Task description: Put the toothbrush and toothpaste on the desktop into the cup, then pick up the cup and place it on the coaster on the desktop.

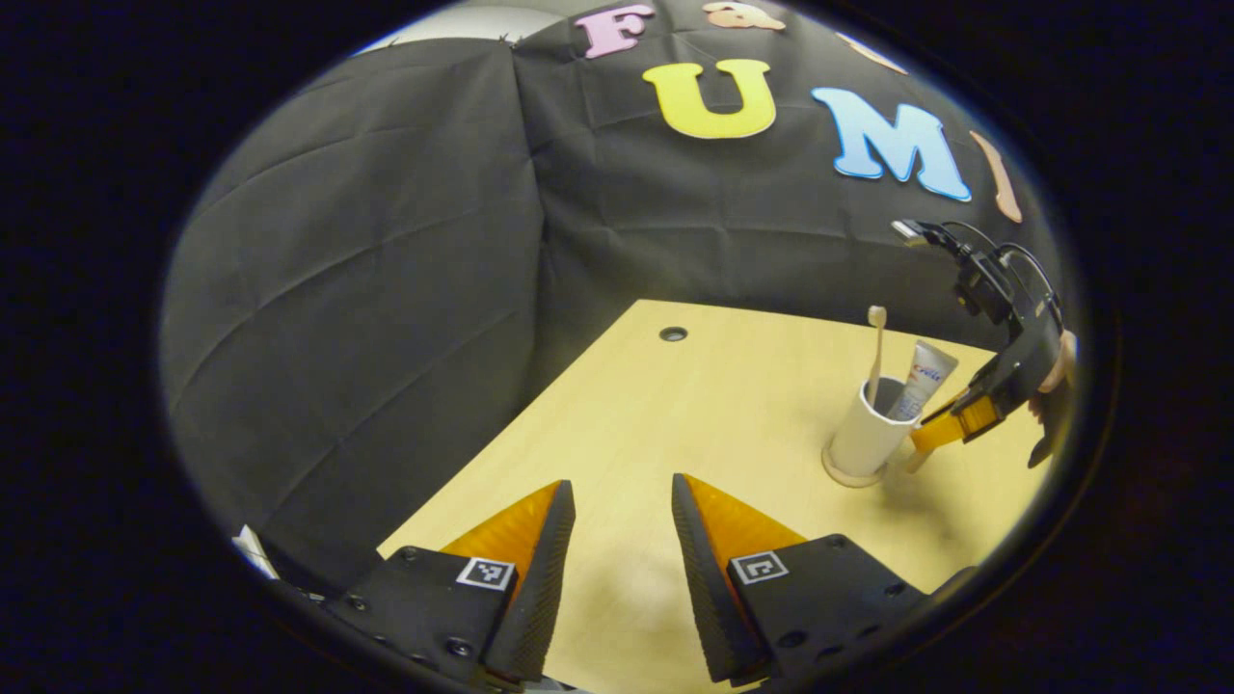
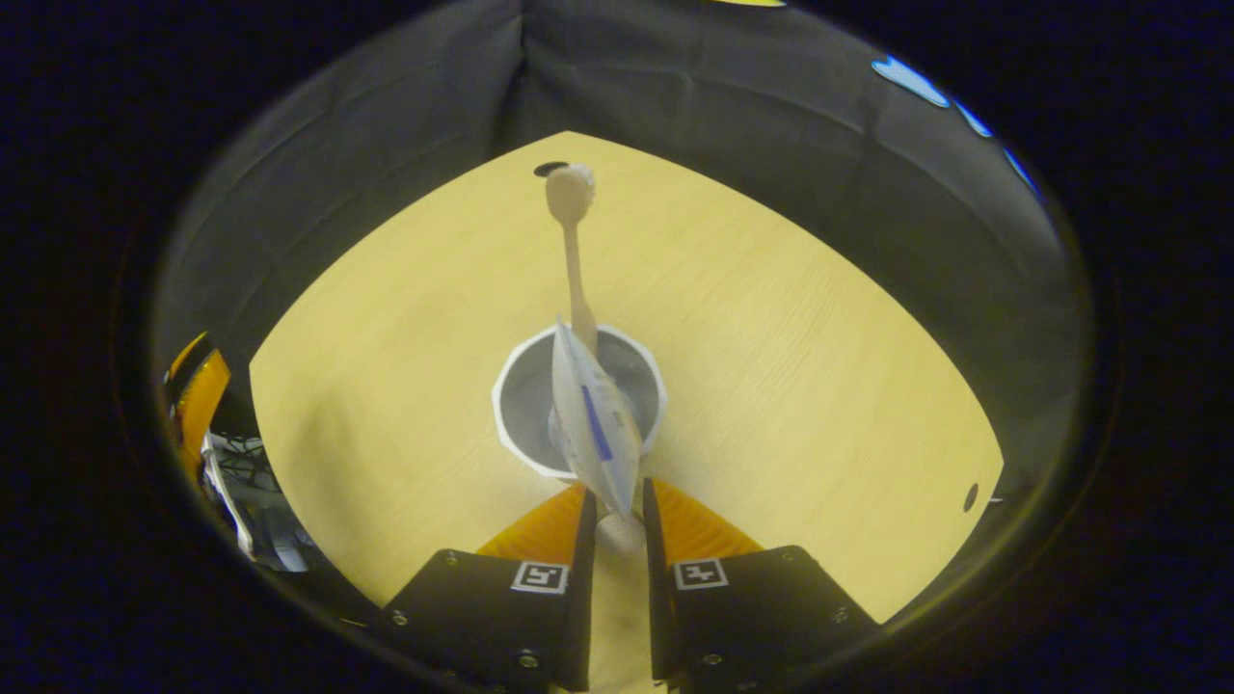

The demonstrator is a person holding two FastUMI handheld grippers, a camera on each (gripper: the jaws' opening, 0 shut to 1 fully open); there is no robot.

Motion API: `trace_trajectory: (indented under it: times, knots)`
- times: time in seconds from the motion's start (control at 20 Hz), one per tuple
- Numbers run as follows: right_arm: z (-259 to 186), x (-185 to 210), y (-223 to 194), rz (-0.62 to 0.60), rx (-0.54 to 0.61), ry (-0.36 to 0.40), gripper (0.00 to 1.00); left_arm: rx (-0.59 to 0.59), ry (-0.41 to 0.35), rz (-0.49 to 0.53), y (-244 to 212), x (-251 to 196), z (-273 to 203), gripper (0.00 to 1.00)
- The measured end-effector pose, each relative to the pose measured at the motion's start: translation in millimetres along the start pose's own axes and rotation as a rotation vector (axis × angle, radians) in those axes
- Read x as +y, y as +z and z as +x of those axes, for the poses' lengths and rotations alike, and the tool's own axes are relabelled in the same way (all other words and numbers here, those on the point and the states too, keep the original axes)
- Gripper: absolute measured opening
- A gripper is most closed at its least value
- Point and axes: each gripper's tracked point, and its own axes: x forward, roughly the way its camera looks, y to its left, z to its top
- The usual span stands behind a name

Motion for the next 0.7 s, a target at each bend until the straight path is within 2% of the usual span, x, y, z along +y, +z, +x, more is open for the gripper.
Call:
trace_trajectory:
  times: [0.05,0.1,0.15,0.2,0.3,0.4,0.5,0.55,0.65,0.7]
  knots:
    - [-6.9,0.3,1.2,0.006,-0.017,-0.003,0.25,-0.011,-0.017,0.010,4.2,-5.9,1.1,0.67]
    - [-15.6,0.4,2.0,0.015,-0.035,-0.007,0.25,-0.021,-0.033,0.020,8.0,-12.4,2.3,0.63]
    - [-22.0,-0.2,2.5,0.026,-0.052,-0.009,0.25,-0.032,-0.051,0.031,14.2,-20.2,3.5,0.63]
    - [-29.7,-1.7,1.7,0.040,-0.067,-0.016,0.24,-0.045,-0.072,0.042,19.4,-29.4,4.3,0.67]
    - [-44.0,-3.3,-3.7,0.086,-0.100,-0.027,0.23,-0.073,-0.117,0.065,33.6,-47.2,4.2,0.67]
    - [-62.2,-8.0,-9.5,0.138,-0.145,-0.048,0.23,-0.106,-0.170,0.083,51.8,-71.0,2.9,0.62]
    - [-80.3,-14.1,-14.0,0.191,-0.198,-0.084,0.23,-0.139,-0.225,0.099,69.0,-92.8,-0.9,0.62]
    - [-88.6,-18.3,-16.0,0.214,-0.232,-0.110,0.23,-0.158,-0.256,0.097,77.9,-105.0,-4.5,0.67]
    - [-110.6,-26.9,-18.2,0.266,-0.301,-0.162,0.23,-0.196,-0.312,0.091,98.2,-125.2,-13.3,0.67]
    - [-121.6,-29.6,-18.4,0.299,-0.341,-0.180,0.23,-0.214,-0.334,0.096,106.9,-134.0,-17.9,0.62]
